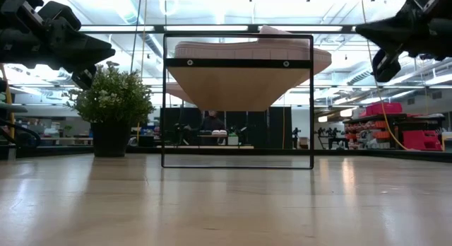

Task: Pick and place slides into the shelf
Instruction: Return to Home Position

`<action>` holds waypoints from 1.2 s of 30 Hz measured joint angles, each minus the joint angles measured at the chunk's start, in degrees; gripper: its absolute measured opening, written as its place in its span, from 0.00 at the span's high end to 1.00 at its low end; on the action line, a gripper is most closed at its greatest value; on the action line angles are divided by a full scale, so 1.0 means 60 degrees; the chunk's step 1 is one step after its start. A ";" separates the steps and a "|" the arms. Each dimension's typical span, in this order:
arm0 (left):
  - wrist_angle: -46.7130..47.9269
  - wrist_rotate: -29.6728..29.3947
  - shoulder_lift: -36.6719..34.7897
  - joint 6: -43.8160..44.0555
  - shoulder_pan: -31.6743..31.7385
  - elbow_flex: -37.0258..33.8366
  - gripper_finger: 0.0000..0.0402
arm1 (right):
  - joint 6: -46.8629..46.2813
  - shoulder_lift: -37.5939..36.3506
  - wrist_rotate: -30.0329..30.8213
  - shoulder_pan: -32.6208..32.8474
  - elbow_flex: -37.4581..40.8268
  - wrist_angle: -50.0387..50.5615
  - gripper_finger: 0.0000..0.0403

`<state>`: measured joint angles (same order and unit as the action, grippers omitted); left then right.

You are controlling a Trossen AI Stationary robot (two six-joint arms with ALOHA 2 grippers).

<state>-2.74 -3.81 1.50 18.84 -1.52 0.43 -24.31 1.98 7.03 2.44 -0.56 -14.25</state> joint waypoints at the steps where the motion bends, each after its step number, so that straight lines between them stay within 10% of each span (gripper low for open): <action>1: 0.0000 0.0001 0.0000 -0.0002 0.0000 0.0000 0.85 | 0.0167 0.0000 -0.0017 0.0000 0.0000 0.0178 1.00; 36: 0.0000 0.0004 -0.0004 -0.0002 0.0003 0.0000 0.85 | 0.3077 0.0018 -0.0885 -0.0004 0.0004 0.2134 0.97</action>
<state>-2.74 -3.79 1.48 18.83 -1.50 0.43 -5.85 2.09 1.71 2.42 -0.54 -1.45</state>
